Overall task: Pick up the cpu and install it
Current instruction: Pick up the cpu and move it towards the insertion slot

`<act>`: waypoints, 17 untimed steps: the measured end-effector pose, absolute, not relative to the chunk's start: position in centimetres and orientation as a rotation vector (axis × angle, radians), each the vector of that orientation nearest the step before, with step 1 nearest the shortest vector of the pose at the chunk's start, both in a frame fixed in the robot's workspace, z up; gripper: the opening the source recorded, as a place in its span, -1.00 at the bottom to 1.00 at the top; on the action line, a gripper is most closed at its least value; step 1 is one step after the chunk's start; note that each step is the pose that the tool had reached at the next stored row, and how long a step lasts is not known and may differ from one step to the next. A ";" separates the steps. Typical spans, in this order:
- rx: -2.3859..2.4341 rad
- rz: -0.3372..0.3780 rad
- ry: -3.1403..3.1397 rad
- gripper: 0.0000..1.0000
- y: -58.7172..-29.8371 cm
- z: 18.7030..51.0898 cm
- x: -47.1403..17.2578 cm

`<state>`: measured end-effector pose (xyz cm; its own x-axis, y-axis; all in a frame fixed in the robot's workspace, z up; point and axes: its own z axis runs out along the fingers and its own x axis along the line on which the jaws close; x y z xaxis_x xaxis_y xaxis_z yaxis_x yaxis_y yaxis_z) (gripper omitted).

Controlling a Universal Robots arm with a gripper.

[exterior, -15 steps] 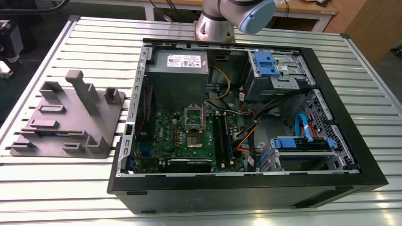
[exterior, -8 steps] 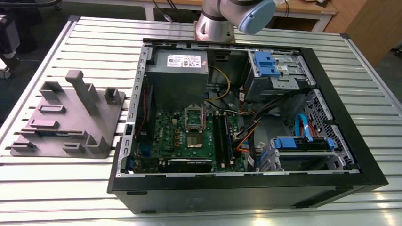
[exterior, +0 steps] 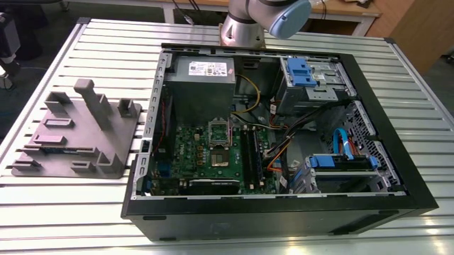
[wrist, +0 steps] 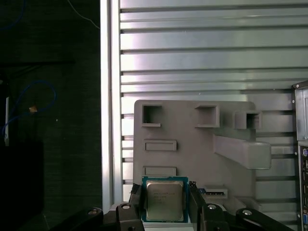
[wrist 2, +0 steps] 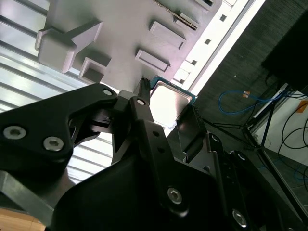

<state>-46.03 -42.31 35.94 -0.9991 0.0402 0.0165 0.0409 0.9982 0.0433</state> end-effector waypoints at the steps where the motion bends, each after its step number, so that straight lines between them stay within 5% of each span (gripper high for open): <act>1: -0.063 -0.068 -3.125 -0.06 -42.3 36.0 -46.0; 17: -0.063 -0.068 -3.122 -0.06 -42.3 36.0 -45.0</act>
<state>-45.04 -42.32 35.97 -0.9990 0.0402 0.0195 0.0410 0.9982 0.0432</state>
